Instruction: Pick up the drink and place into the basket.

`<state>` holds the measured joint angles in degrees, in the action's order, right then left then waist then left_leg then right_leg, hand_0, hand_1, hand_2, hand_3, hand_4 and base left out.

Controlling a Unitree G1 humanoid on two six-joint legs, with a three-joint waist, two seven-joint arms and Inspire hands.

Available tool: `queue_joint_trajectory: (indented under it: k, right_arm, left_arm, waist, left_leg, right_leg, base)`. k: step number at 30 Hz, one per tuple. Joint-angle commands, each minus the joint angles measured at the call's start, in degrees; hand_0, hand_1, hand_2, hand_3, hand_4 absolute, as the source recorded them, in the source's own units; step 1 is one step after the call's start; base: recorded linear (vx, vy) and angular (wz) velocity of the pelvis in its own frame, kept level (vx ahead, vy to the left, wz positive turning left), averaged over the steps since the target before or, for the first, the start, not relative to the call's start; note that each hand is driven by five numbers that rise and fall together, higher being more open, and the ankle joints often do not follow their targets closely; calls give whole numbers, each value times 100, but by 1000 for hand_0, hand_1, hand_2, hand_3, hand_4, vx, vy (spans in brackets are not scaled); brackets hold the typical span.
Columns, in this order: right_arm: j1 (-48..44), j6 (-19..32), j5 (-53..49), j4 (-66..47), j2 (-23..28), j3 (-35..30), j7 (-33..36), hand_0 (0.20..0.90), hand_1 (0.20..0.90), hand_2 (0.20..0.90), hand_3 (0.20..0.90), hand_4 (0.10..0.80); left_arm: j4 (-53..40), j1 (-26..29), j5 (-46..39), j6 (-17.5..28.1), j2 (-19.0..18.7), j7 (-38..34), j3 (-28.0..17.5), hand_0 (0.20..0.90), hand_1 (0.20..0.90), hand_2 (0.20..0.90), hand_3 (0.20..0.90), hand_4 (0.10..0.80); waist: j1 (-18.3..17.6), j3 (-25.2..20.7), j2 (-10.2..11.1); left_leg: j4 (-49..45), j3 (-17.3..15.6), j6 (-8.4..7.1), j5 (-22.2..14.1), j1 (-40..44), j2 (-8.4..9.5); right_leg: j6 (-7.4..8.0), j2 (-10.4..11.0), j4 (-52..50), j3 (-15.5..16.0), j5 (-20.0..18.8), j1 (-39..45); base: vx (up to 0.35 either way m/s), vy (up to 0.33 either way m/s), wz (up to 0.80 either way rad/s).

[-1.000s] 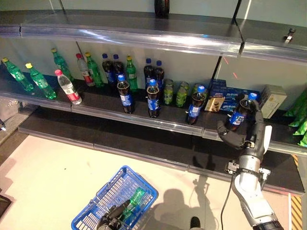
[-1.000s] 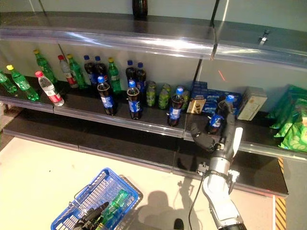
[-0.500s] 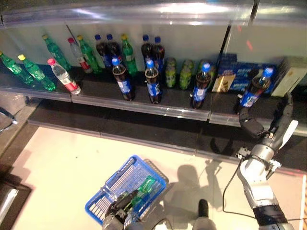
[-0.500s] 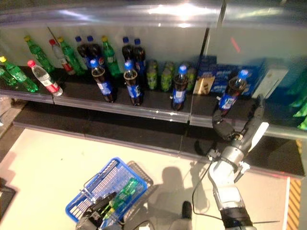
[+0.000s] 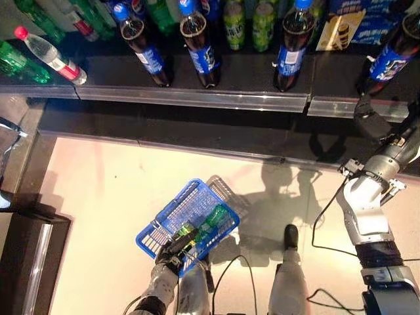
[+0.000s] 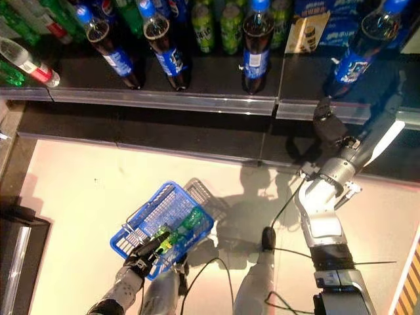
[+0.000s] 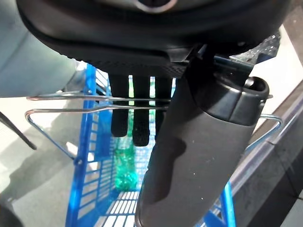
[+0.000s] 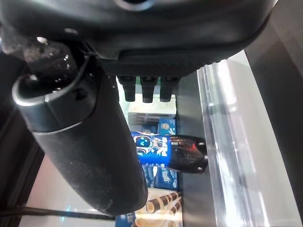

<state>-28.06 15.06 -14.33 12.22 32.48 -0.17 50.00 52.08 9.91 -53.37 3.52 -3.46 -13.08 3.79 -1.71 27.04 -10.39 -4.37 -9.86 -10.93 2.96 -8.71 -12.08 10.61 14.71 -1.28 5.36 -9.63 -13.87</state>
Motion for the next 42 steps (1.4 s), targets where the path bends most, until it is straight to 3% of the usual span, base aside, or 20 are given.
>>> queue_joint_trajectory:
  k: [1,16,25,42]
  right_arm:
    - [-808,516,-5,-377,609,-368,263,900,900,900,900,800]
    - [-2170,244,-1192,311,1429,-124,-384,900,900,900,900,800]
    - [-2879,-124,-1883,958,1613,332,-1379,900,900,900,900,800]
    - [-3633,-615,-1890,1986,1740,842,-1463,900,900,900,900,800]
  left_arm:
    - [116,-824,-211,120,-753,-421,0,300,300,300,200,100]
    - [-69,-710,-262,-74,-1043,-257,151,300,300,300,200,100]
    - [-103,-680,-287,-142,-1146,-155,194,300,300,300,200,100]
    - [-301,-558,-443,-105,-1269,-209,363,300,300,300,200,100]
  waist:
    - [169,-104,183]
    - [287,54,157]
    - [367,148,101]
    - [525,275,133]
  left_leg:
    - [-975,487,222,551,-863,134]
    - [-1123,500,192,649,-1085,83]
    - [-1142,529,189,703,-1185,95]
    - [-971,550,263,567,-1456,136]
  right_leg:
    - [-586,45,-1089,268,798,-160]
    - [-626,17,-1246,280,873,-374]
    - [-662,27,-1325,304,892,-504]
    - [-579,100,-1418,314,791,-945]
  base:
    - [7,-7,-4]
    - [7,-28,-3]
    - [0,0,0]
    - [-3,-5,0]
